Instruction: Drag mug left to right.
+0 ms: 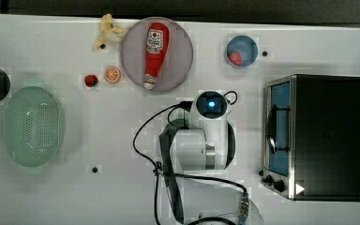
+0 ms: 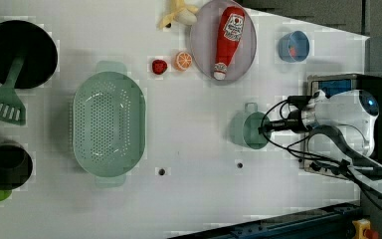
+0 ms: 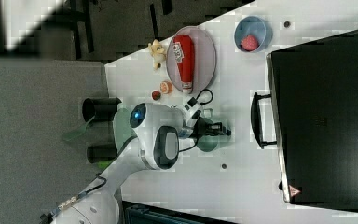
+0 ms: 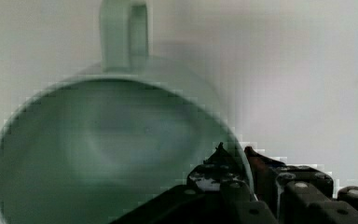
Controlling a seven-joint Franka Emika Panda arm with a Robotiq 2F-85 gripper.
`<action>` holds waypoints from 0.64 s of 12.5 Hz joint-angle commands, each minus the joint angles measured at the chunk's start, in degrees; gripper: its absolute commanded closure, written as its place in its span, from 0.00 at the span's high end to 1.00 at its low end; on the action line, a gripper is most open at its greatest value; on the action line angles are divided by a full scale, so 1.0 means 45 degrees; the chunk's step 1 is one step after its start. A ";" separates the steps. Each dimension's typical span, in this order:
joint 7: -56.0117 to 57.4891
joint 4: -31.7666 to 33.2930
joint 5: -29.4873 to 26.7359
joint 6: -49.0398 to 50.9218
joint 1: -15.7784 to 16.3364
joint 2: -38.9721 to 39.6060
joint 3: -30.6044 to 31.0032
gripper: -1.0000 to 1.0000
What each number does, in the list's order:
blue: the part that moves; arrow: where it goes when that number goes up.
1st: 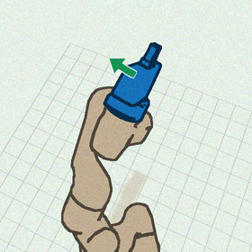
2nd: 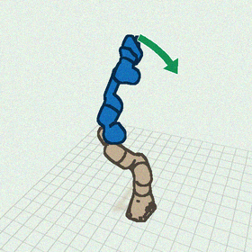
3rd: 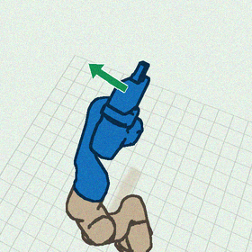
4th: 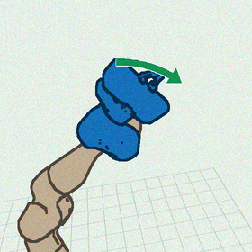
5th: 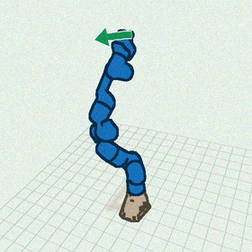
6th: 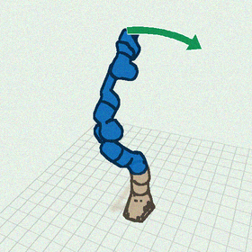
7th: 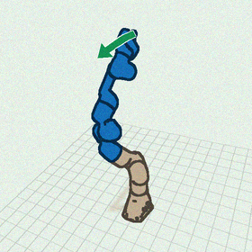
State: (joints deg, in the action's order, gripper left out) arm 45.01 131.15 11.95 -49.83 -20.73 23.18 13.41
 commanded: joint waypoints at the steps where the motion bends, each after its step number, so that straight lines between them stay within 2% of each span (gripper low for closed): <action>1: 0.0694 -0.0264 -0.0032 -0.0029 -0.0117 -0.0290 -0.0859 0.17; 4: 0.0759 -0.0290 -0.0033 -0.0208 -0.0128 -0.0289 -0.1201 0.17; 5: 0.0762 -0.0295 -0.0032 -0.0236 -0.0127 -0.0290 -0.1268 0.20; 8: 0.0763 -0.0483 -0.0035 0.0031 -0.0100 -0.0651 -0.0955 0.52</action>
State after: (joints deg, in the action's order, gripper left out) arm 45.74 130.48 11.48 -48.90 -21.43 22.69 8.55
